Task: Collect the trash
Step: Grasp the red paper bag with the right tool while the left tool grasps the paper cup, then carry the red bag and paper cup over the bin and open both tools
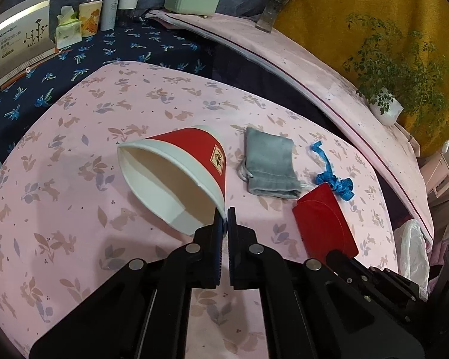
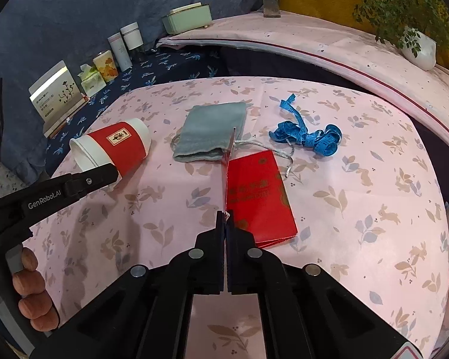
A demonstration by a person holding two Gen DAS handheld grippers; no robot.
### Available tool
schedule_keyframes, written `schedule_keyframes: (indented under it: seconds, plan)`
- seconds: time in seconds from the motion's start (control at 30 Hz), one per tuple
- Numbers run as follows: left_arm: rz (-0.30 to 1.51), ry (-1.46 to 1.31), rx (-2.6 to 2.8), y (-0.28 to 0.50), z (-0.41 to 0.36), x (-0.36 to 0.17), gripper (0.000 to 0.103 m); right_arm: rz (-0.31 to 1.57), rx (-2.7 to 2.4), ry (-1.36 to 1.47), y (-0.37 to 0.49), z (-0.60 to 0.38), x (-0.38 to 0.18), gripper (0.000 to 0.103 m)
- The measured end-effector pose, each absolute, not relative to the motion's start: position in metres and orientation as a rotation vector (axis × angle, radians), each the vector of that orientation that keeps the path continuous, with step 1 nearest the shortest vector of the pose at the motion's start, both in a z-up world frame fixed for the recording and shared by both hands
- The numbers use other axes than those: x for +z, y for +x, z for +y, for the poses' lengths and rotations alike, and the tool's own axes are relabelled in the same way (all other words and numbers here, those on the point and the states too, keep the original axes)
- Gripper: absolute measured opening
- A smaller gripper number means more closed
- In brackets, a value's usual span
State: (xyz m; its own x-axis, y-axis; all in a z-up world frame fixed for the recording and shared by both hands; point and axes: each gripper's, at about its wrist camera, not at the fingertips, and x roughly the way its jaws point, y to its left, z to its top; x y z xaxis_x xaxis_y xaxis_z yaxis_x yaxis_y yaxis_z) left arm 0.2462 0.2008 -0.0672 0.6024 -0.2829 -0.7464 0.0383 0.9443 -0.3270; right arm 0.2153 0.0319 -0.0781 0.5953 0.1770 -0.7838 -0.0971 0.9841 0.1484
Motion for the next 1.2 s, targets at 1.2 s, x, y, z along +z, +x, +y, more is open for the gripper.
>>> schedule_keyframes:
  seconds: [1.2]
  plan:
    - [0.864, -0.037, -0.714, 0.129, -0.123, 0.015, 0.003, 0.652, -0.252, 0.327, 0.054, -0.246, 0.007, 0.001]
